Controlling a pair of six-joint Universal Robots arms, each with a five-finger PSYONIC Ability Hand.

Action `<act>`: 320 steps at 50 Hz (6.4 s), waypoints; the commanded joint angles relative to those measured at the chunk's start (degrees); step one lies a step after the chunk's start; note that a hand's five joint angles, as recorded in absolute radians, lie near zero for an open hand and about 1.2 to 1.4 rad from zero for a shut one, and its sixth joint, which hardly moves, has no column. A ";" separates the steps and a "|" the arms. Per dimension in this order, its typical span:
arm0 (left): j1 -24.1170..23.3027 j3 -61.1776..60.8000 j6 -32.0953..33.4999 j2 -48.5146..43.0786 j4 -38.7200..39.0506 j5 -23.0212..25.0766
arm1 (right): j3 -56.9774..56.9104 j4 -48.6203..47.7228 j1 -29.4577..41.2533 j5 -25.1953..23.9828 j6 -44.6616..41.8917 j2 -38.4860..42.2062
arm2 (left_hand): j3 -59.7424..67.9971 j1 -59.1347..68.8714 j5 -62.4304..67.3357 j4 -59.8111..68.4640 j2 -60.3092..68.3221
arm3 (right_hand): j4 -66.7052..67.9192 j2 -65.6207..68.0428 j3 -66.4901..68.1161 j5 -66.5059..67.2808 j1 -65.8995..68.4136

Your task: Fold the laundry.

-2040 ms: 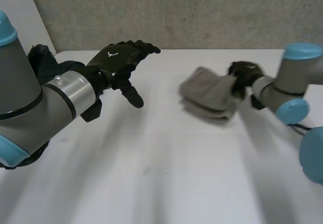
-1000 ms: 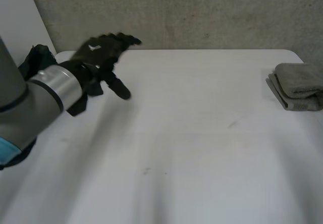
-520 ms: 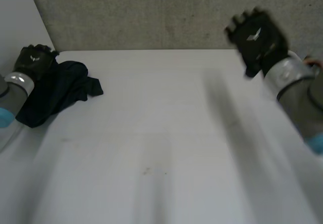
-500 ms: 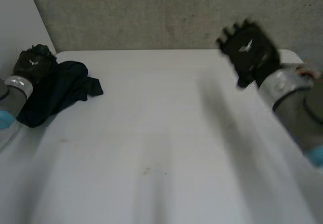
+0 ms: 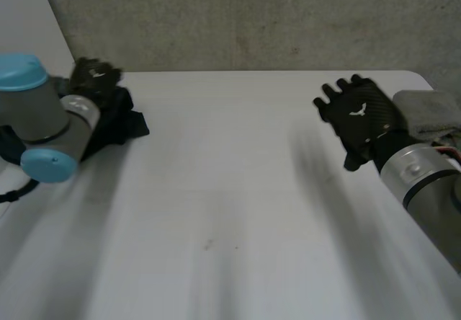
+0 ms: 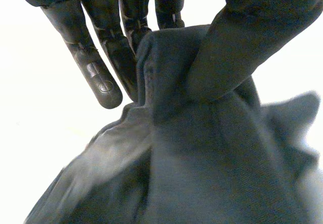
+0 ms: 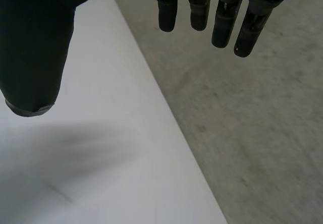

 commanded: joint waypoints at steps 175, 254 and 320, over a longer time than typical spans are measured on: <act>-15.24 -17.09 -7.92 13.65 -11.71 0.84 | -25.51 19.40 3.18 7.86 7.79 23.75 | -52.40 -46.72 -49.93 -52.75 -52.58 | 66.69 67.46 67.66 66.11 68.43; -16.65 -32.37 -10.56 34.44 -11.50 -3.91 | -12.23 26.74 1.96 6.63 -0.73 1.37 | 11.80 17.49 14.27 11.45 11.63 | 66.69 67.46 67.66 66.11 68.43; -13.48 -8.46 -7.74 23.92 30.48 -7.42 | -50.39 -15.86 3.89 11.91 11.04 19.27 | 11.80 17.49 14.27 11.45 11.63 | 66.69 67.46 67.66 66.11 68.43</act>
